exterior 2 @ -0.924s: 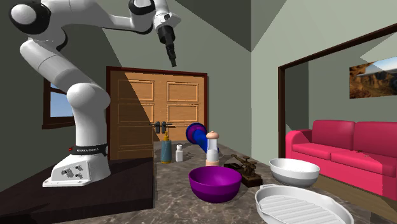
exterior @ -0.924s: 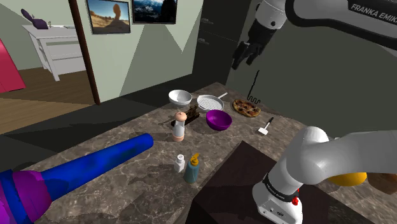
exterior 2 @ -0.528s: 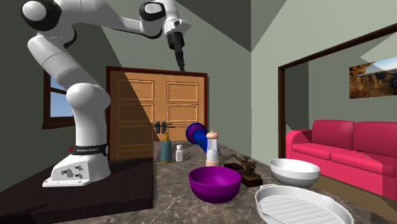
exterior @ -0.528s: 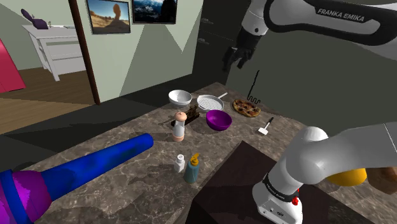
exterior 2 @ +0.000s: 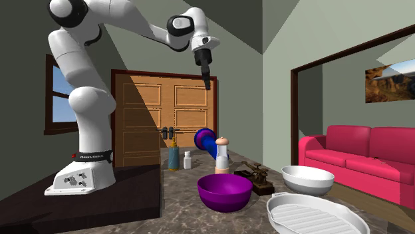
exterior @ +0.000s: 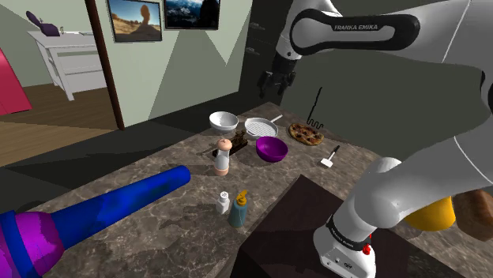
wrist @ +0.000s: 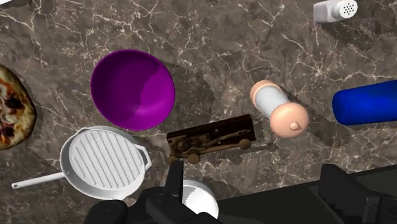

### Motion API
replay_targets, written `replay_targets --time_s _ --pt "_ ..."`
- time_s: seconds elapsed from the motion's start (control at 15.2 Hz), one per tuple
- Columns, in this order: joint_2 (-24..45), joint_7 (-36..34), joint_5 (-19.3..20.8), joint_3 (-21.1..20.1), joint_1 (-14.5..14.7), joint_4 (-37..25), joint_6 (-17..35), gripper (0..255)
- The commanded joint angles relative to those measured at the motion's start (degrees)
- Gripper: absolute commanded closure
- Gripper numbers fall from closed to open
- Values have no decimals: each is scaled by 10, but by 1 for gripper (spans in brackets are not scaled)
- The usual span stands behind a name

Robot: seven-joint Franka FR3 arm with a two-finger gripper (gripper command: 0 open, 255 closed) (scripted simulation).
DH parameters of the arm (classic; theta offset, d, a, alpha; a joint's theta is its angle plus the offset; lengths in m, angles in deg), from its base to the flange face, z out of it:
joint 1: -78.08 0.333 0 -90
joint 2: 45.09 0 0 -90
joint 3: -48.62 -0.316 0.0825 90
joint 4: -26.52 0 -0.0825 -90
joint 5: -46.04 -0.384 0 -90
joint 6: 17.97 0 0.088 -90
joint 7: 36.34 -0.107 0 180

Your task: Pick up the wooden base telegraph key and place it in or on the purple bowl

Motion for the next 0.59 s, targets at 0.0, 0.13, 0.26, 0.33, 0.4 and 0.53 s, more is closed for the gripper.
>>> replay_targets --time_s 0.0,0.13,0.26,0.33,0.4,0.53 --pt "38 -4 -8 6 -1 -7 23 0" --pt "79 -4 -18 15 -3 -19 42 0" --pt "120 -3 -29 23 -5 -34 59 0" --pt "141 -2 -35 27 -6 -42 67 0" --pt "162 0 -42 30 -7 -51 75 0" --pt "205 3 -57 37 -10 -70 88 0"
